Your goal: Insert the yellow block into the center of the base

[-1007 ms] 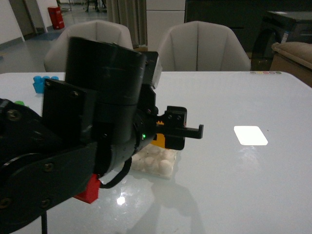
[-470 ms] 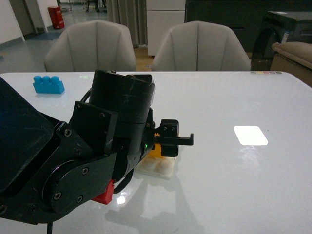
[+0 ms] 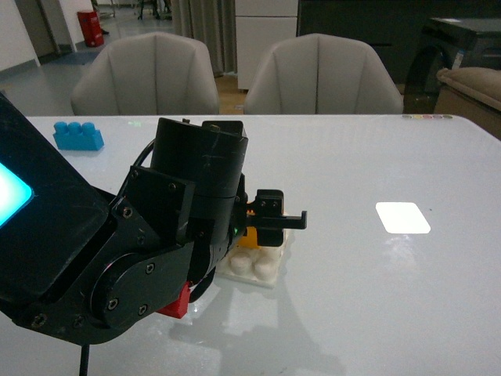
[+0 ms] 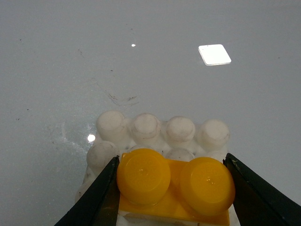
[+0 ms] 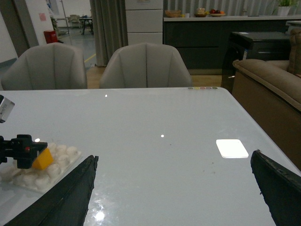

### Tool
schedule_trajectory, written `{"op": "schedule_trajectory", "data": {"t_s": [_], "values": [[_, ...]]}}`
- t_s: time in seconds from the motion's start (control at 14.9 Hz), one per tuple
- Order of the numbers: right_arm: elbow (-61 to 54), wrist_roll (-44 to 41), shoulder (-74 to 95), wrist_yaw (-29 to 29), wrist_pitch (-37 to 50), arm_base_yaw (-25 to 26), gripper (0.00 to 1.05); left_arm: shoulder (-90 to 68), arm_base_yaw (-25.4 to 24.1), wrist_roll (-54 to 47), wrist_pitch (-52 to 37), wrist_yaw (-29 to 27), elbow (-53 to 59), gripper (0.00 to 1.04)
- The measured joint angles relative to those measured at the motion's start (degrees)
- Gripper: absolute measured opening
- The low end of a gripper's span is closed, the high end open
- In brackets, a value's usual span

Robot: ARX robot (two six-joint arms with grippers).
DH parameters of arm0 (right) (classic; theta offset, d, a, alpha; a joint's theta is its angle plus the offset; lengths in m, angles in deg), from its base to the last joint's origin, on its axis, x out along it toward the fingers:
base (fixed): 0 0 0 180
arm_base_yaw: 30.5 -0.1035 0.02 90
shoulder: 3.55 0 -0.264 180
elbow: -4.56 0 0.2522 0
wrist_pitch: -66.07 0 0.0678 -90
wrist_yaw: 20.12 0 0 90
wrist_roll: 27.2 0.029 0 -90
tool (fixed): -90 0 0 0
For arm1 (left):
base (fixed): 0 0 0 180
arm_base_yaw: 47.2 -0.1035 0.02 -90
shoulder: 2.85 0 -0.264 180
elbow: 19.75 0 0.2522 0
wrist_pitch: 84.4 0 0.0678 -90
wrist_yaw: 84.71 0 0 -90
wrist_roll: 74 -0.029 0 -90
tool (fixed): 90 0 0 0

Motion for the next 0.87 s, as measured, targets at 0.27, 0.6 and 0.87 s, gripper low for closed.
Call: {"op": "schedule_trajectory", "data": {"t_s": [0.27, 0.6, 0.87], "values": [[0.0, 0.0, 0.0, 0.0, 0.02, 0.0, 0.98, -0.37, -0.7, -1.79, -0.72, 1.55, 0.07, 0.58], [0.0, 0.0, 0.0, 0.0, 0.0, 0.0, 0.98, -0.44, -1.88, 0.66, 0.87, 2.56, 1.46, 0.58], [0.0, 0.0, 0.0, 0.0, 0.0, 0.0, 0.98, -1.07, -1.84, 1.57, 0.59, 2.1, 1.33, 0.58]]}}
